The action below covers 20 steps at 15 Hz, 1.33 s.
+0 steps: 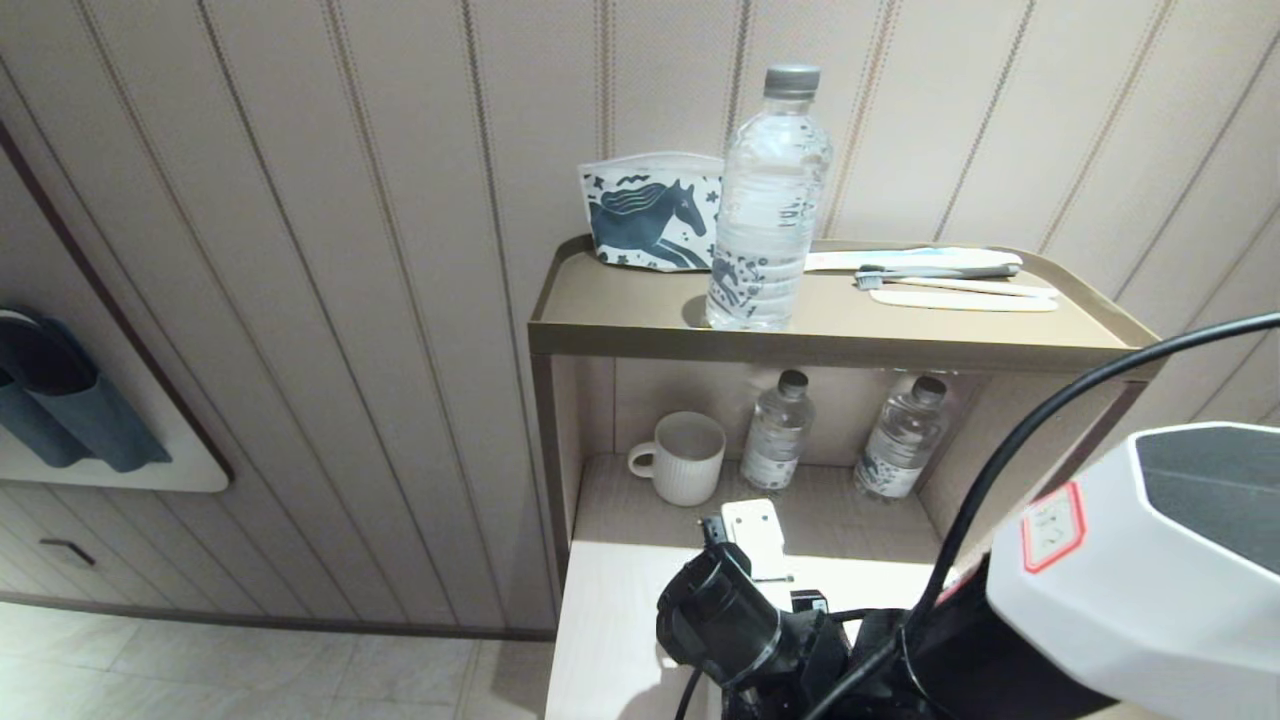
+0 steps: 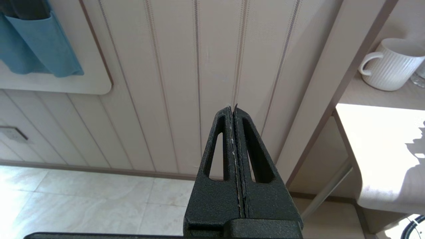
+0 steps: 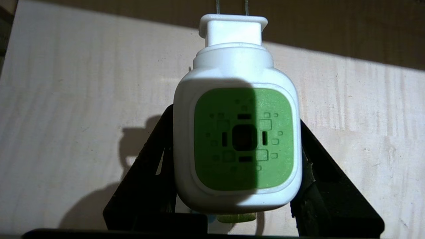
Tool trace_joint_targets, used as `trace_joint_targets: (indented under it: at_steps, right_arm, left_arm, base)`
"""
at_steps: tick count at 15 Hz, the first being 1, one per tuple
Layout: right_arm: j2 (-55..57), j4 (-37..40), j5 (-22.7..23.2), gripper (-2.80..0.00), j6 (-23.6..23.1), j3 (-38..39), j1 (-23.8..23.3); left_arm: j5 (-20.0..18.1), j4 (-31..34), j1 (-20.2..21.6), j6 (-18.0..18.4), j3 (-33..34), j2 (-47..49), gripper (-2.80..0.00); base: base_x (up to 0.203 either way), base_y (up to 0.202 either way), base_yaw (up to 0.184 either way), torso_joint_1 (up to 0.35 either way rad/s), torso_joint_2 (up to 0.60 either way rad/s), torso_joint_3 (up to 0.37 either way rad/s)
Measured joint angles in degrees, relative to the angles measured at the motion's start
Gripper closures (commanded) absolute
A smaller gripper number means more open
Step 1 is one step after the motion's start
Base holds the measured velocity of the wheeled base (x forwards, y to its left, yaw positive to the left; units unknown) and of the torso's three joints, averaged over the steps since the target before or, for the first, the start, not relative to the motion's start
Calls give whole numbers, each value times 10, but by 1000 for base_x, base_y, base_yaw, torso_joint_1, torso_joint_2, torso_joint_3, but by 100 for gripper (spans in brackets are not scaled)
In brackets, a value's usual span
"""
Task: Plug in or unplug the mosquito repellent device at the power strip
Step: Insert the plug into the socket
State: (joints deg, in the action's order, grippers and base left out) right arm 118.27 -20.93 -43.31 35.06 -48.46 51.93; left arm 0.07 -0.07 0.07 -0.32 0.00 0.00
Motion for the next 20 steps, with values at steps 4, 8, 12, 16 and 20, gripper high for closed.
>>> trace_joint_targets:
  at_steps: [4,8,12,16,20]
  right_arm:
    - [14,-20,-18,0,-1,8,-6]
    - [25,-40,-20,0,-5,13,-7]
    - [26,-41,-26,-280,-5,11,-7]
    - [25,-41,-28,-280,-5,18,-7]
    - [20,-42,-44,-280,-5,23,-3]
  left_arm:
    - [0,0,0,0,0,0,0]
    - [0,0,0,0,0,0,0]
    - [0,0,0,0,0,0,0]
    - [0,0,0,0,0,0,0]
    - [0,-1,0,0,0,0,0]
  base:
    - [0,0,0,0,0,0]
    - [0,0,0,0,0,0]
    - [0,0,0,0,0,0]
    - [0,0,0,0,0,0]
    - [0,0,0,0,0,0]
